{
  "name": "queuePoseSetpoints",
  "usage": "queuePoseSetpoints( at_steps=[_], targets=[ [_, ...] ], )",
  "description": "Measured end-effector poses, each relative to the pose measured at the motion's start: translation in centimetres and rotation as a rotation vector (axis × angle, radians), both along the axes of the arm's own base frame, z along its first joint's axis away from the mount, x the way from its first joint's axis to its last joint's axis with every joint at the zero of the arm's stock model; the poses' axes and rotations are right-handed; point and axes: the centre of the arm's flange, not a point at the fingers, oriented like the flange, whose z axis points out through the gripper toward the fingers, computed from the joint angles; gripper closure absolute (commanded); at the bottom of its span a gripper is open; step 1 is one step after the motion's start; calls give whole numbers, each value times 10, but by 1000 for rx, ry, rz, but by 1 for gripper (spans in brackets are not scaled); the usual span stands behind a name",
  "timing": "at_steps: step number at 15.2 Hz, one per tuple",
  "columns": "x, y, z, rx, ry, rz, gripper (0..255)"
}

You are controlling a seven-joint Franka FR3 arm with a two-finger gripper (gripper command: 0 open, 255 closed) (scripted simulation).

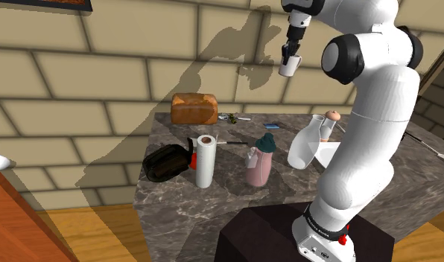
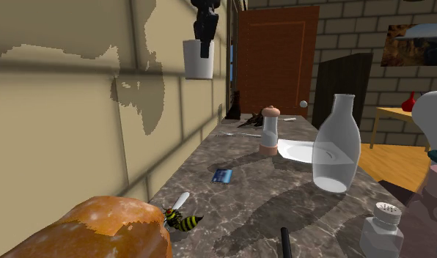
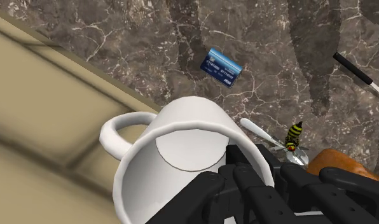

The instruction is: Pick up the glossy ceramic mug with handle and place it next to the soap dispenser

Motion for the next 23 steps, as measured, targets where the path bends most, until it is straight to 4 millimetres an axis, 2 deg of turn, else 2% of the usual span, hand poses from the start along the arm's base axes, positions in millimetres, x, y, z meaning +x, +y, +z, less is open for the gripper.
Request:
queuePoseSetpoints(
  at_steps=[2,4,23],
  targets=[
    [0,8,6,0,0,0,255],
    [0,29,8,1,0,1,255],
    [-2,279,10,0,0,2,255]
  ],
)
